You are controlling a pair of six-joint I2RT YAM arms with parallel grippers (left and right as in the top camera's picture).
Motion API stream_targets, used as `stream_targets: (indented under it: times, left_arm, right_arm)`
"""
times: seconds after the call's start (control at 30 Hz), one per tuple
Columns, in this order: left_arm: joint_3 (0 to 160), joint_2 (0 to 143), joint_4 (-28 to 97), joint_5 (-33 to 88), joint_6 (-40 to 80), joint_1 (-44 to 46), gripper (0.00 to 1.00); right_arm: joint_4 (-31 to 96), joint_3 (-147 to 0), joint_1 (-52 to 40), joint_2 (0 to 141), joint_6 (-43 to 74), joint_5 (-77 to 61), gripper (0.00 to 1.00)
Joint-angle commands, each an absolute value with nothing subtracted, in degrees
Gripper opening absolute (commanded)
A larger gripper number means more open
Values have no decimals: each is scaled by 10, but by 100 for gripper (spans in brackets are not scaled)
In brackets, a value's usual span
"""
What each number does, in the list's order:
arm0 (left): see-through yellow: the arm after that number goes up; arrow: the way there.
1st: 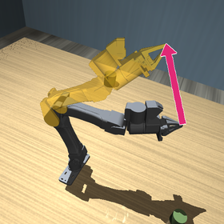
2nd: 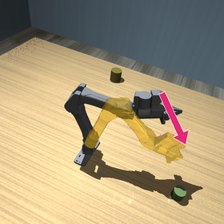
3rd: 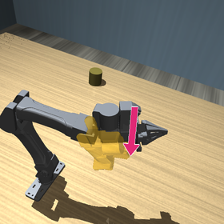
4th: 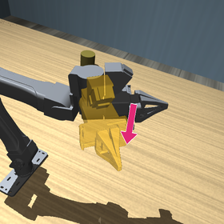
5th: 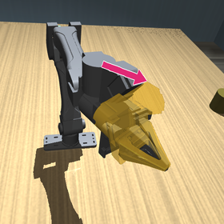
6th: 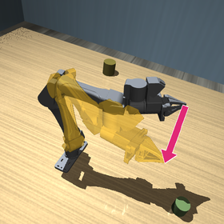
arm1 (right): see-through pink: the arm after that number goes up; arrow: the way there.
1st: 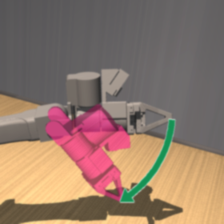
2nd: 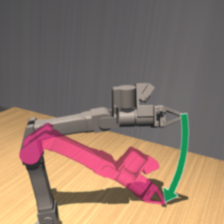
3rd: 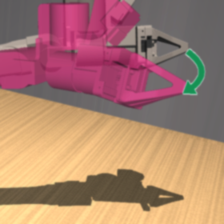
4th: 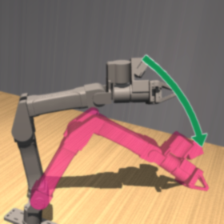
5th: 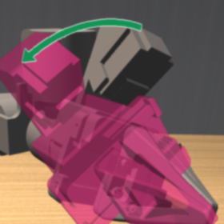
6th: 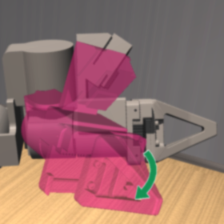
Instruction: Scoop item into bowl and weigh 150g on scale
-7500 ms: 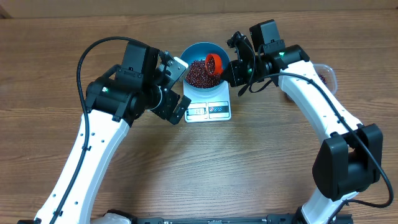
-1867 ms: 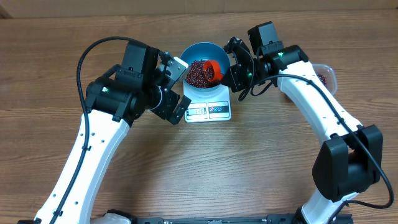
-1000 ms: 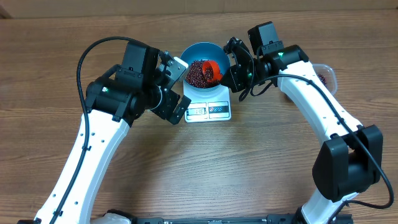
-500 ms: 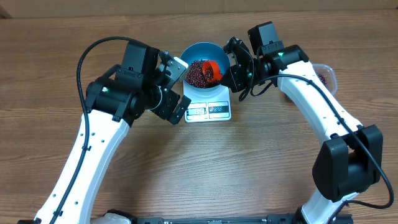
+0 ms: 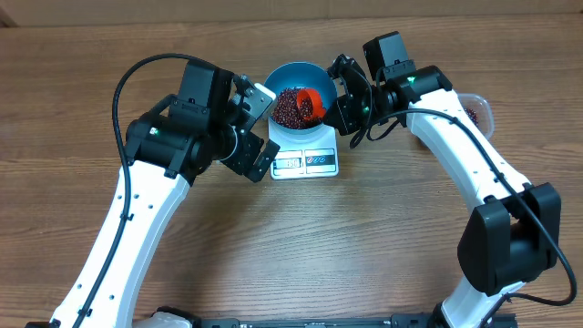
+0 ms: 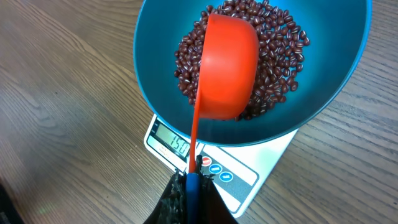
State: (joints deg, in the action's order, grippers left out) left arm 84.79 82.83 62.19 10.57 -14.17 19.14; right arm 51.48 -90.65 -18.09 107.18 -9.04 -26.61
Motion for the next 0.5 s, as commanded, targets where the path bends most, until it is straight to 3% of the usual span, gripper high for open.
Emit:
stream_targets:
  times: [0.0,0.47]
  left_arm:
    - [856,824,622,114,-157,195,100]
    - [856,824,622,114,-157,195,100]
  right_arm:
    - [512,-924,-180,1048,-86,-267,4]
    - [511,-924,-104,1048,-73,-452,4]
